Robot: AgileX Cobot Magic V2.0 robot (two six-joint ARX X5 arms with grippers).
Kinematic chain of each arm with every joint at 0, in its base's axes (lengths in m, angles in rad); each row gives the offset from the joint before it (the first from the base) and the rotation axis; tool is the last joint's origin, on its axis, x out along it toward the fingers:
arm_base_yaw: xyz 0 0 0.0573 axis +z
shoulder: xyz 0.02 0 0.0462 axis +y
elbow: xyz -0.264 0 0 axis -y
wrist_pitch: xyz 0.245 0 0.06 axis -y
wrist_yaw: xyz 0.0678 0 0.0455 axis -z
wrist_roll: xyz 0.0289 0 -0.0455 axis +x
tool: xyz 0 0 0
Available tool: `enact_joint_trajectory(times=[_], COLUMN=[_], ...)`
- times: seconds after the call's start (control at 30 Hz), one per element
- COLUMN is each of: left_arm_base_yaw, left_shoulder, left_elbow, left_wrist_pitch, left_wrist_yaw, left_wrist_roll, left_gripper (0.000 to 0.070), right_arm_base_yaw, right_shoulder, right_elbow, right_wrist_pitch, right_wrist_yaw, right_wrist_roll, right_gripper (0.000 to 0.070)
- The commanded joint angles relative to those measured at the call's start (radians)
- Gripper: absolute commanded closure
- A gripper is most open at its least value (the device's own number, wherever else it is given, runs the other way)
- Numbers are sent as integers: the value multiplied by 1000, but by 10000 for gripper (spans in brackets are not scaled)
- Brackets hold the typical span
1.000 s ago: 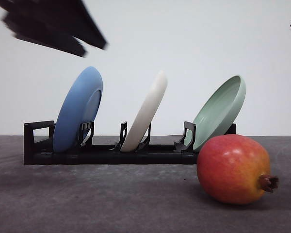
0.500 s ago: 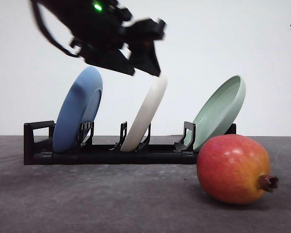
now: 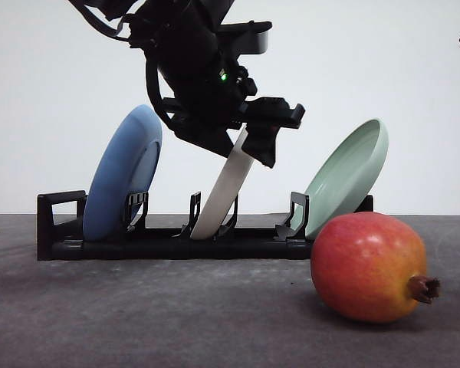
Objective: Place pomegranate in white plate
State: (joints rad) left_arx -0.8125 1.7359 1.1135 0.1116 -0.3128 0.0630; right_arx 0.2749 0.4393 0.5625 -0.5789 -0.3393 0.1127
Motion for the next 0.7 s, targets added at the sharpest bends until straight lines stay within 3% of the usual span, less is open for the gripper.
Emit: enact_joint_trajectory(times=[0.0, 0.03, 0.13, 0.2, 0.67], left_arm_base_yaw=[-6, -6, -6, -6, -12], left_shoulder=[15, 15, 15, 15, -38], left_elbow=[27, 27, 27, 28, 41], left_wrist_pitch=[9, 9, 8, 8, -13], left_wrist_yaw=[-8, -14, -29, -30, -27], left_wrist_roll=[-4, -4, -4, -5, -110], left_gripper=[366, 390, 609, 690, 700], right_arm_base_yaw=[4, 5, 4, 4, 4], right_shoulder=[3, 3, 3, 3, 3], right_elbow=[18, 18, 18, 18, 18], right_wrist_pitch=[10, 10, 10, 10, 9], right_wrist_yaw=[-1, -1, -1, -1, -1], right_wrist_roll=[11, 11, 11, 11, 11], right_gripper=[273, 273, 273, 272, 272])
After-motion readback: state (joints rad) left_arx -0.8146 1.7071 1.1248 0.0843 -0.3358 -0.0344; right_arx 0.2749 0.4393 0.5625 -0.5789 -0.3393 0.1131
